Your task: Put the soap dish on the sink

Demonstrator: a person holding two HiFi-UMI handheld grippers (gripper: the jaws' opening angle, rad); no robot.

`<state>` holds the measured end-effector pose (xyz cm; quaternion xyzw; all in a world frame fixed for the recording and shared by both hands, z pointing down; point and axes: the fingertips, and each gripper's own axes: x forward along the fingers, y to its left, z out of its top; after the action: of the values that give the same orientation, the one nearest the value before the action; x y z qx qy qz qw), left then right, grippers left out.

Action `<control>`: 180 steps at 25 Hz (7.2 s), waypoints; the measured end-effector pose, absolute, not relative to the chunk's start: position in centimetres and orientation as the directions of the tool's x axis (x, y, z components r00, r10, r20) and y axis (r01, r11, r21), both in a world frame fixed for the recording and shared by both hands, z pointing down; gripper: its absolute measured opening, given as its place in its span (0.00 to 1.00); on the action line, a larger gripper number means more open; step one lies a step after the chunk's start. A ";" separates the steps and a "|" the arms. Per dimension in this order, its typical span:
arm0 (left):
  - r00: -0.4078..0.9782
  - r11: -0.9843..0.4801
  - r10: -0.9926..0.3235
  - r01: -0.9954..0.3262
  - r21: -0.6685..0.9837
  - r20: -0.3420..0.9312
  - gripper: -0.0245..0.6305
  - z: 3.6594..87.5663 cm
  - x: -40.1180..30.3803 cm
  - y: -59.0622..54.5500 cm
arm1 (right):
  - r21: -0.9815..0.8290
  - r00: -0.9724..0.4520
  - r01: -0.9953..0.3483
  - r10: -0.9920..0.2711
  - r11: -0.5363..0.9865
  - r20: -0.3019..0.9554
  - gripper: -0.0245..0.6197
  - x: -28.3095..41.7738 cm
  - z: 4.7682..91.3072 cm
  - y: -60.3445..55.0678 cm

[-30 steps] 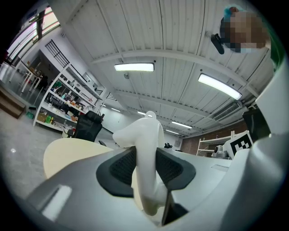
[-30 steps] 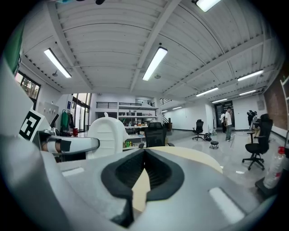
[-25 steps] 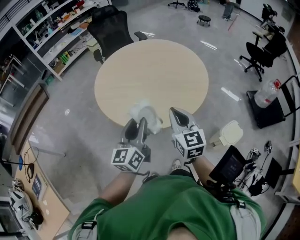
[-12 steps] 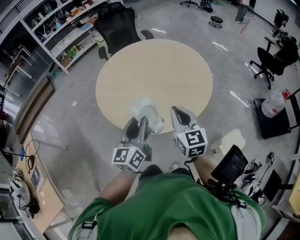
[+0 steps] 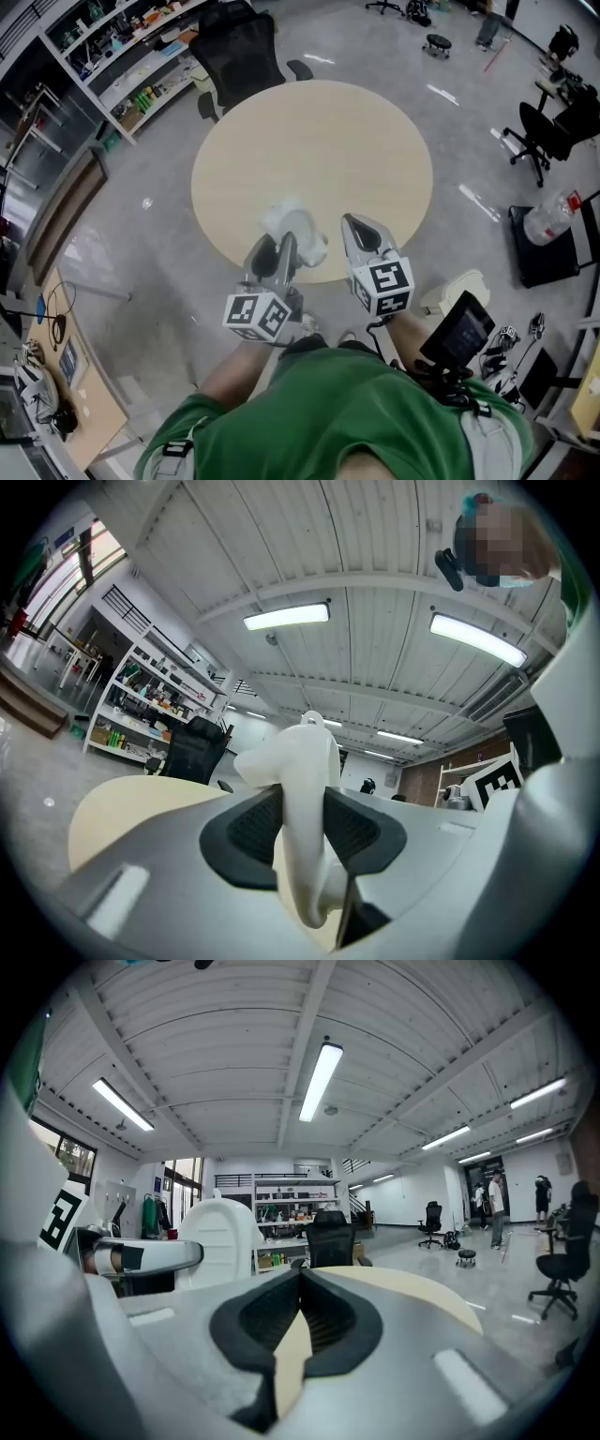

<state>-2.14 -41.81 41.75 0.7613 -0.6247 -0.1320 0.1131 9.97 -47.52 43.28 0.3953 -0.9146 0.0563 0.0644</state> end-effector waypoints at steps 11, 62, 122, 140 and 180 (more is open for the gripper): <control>0.206 -0.218 -0.976 -0.905 0.366 -0.072 0.25 42.3 -7.9 -47.5 | -0.023 -0.654 -0.749 -0.734 0.662 0.182 0.04 4.4 43.0 -52.7; 0.132 0.100 -0.882 -0.886 0.453 0.452 0.25 64.9 -8.2 -69.9 | -0.171 -0.638 -0.723 -0.550 0.670 0.539 0.04 5.7 63.7 -75.1; -0.043 0.195 -0.883 -0.940 0.281 0.468 0.05 64.3 -10.9 -66.8 | -0.191 -0.690 -0.661 -0.487 0.726 0.535 0.04 4.2 64.3 -74.2; -0.003 0.026 -0.989 -0.988 0.152 0.150 0.05 52.3 -8.3 -58.8 | -0.032 -0.698 -0.663 -0.603 0.748 0.387 0.04 3.8 53.5 -63.8; 0.048 -0.050 -0.999 -0.986 0.160 -0.017 0.05 42.9 -0.7 -48.4 | 0.065 -0.700 -0.688 -0.685 0.723 0.201 0.04 10.9 43.0 -52.0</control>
<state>-0.69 -48.39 42.95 0.7218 -0.6873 -0.0615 0.0525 10.90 -52.03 43.03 0.3722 -0.9220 0.0073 0.1059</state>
